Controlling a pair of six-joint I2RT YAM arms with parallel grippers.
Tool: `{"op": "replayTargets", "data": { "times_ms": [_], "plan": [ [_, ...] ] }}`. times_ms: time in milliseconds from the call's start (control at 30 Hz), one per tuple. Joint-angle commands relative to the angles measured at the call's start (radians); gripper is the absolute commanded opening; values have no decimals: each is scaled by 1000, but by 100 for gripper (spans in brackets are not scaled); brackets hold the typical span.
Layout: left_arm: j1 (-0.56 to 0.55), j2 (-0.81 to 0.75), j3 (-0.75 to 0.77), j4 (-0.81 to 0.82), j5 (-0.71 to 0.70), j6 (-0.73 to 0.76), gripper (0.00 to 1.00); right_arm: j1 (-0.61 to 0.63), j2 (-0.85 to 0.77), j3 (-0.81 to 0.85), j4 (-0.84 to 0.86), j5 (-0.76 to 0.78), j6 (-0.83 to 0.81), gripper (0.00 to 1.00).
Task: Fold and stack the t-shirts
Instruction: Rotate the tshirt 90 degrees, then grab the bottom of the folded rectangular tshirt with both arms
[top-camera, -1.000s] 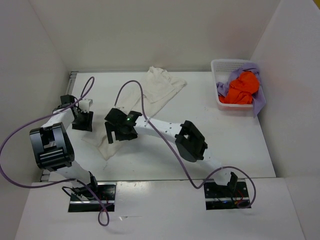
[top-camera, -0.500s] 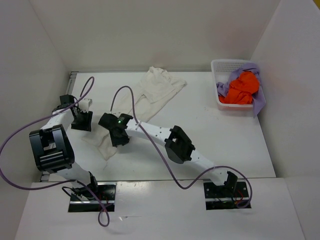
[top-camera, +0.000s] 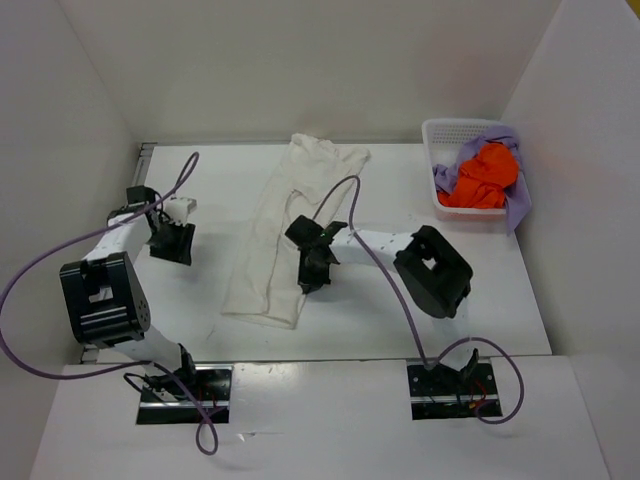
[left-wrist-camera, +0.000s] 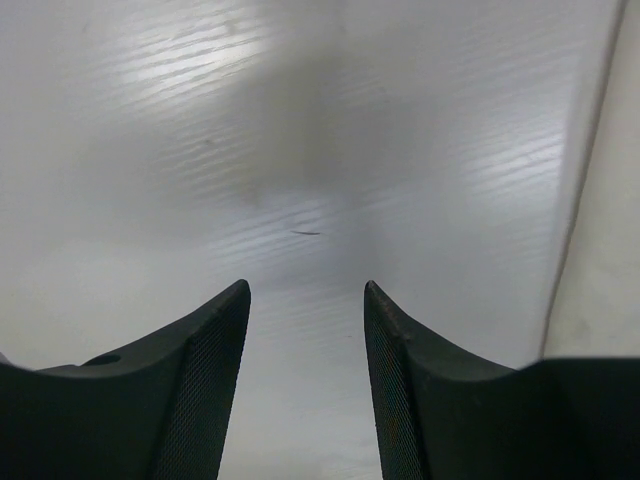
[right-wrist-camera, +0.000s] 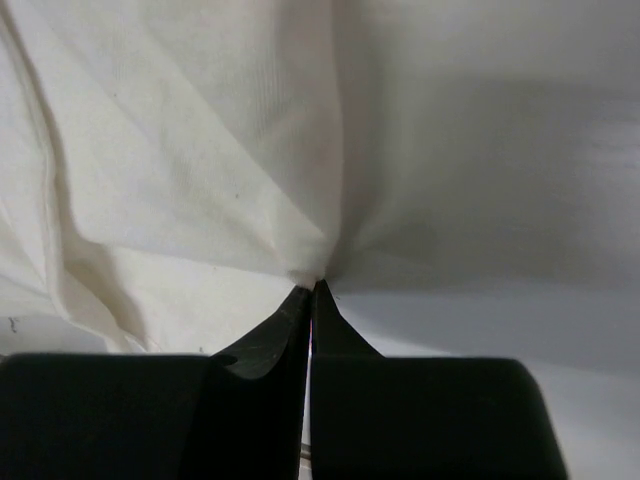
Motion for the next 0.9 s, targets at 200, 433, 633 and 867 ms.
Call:
{"op": "replayTargets", "data": {
  "times_ms": [200,433,633,867],
  "plan": [
    [-341,-72,51,-97,99,69,57,-9,-247,-385,-77,55,54,0],
    [-599,-251,2,-129,50,146,58,-9,-468,-514,-160,31,97,26],
    [-776,-380,-71,-163,30,155,58,32,-628,-425,-206,69,87,55],
    [-986,-459,-155,-110,-13,120,58,137,-552,-454,-142,-12,137,66]
  ]
}}
